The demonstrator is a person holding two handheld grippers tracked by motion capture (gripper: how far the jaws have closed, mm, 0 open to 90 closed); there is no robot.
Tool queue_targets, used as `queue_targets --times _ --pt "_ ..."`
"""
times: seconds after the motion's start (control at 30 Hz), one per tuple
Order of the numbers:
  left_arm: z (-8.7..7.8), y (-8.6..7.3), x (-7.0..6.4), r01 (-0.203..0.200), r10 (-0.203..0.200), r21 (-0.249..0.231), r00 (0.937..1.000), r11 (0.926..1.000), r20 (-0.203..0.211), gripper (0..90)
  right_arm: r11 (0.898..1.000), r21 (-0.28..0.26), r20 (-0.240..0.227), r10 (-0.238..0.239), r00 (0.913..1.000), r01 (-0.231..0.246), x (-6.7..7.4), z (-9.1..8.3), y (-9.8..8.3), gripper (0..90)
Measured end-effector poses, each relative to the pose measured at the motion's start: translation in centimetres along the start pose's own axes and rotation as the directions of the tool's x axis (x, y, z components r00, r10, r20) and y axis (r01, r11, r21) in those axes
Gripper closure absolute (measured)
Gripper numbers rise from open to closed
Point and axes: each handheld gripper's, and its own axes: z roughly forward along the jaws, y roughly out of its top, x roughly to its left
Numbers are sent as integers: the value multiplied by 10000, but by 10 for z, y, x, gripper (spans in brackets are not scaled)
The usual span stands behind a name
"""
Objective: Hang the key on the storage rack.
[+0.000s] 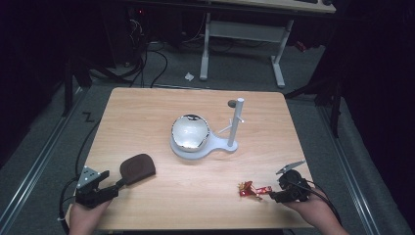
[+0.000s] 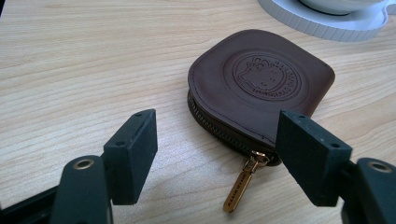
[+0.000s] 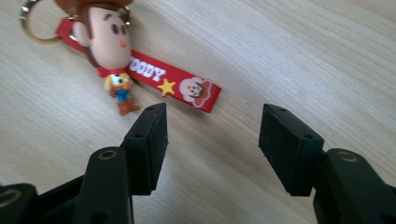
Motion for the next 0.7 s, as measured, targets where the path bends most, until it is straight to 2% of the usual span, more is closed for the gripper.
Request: queue_targets --times 0.07,0.37,0.7 --pt "0 0 0 -1 1 -9 10000 10000 6 298 10000 46 -40 -40 10000 40 2 -1 1 423" --pt "1 0 0 -31 30 29 10000 10000 52 298 9948 349 -317 -946 9950 957 24 -8 20 437" --pt "1 0 1 31 -31 20 10000 10000 72 297 9861 581 -712 -1514 9859 1556 44 13 36 458"
